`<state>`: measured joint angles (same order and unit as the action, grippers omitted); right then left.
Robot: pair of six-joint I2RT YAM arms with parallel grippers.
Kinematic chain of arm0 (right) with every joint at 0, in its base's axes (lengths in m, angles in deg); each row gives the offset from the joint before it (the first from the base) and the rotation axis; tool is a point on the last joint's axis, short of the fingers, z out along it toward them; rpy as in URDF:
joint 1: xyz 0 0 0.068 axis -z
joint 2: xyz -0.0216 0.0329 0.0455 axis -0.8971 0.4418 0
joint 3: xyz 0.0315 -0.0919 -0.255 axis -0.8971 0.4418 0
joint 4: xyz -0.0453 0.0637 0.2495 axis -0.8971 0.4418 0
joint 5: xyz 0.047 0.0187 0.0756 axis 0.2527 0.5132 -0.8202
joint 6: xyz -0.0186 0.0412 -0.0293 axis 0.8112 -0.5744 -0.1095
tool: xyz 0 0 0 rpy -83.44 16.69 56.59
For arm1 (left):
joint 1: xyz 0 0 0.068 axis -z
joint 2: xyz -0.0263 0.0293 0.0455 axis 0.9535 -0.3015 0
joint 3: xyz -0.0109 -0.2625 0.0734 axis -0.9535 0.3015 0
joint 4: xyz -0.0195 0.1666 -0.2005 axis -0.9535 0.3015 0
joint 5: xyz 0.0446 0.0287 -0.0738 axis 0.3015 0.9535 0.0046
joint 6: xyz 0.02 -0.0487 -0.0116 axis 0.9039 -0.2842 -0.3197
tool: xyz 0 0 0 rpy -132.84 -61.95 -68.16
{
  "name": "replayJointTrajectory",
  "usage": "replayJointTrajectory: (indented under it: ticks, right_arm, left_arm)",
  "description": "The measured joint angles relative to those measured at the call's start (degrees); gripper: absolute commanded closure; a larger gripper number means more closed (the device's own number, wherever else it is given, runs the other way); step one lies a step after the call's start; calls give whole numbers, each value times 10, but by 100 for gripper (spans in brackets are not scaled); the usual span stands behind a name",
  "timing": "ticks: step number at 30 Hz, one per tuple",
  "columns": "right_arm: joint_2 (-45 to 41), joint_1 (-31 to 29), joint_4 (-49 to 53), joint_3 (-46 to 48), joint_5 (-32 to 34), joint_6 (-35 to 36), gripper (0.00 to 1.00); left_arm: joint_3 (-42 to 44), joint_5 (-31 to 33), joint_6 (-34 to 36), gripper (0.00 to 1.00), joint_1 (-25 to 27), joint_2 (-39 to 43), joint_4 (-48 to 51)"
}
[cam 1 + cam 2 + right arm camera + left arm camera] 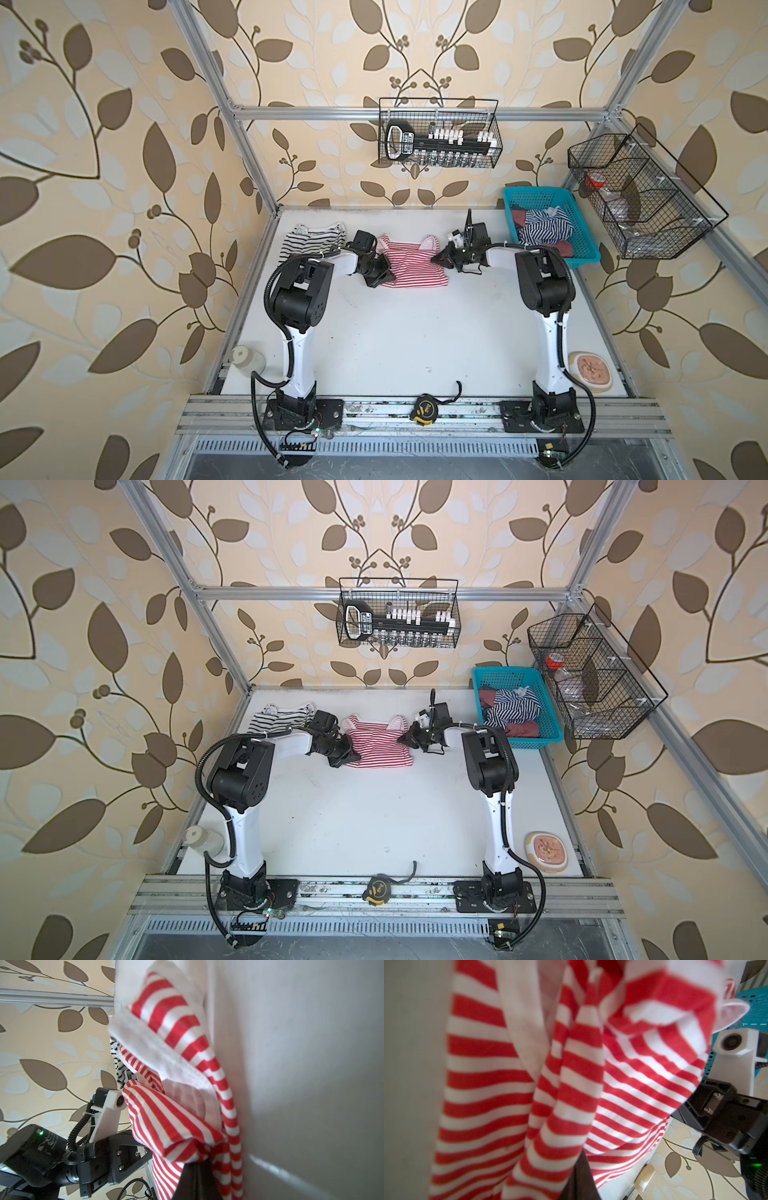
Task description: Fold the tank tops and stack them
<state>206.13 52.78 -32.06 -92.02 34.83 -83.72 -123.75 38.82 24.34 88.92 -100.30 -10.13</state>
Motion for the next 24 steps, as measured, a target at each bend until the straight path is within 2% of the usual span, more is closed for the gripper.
replayJointTrajectory:
  ticks: [3,7,11,14,19,24]
  right_arm:
    - [-2,-1,0,2,0,3,100]
    - [-28,-1,7,26,4,11,95]
    - [-85,-1,18,59,6,21,83]
    - [-141,-1,22,81,7,32,75]
    - [-220,0,23,112,5,49,68]
    - [-262,7,30,151,4,60,66]
  left_arm:
    - [-9,7,11,62,0,16,34]
    - [-81,34,42,49,-1,26,110]
    - [-168,60,84,41,-10,26,165]
    - [-195,71,118,36,-26,27,190]
    - [-194,87,161,32,-46,22,226]
    - [-157,87,172,31,-54,17,207]
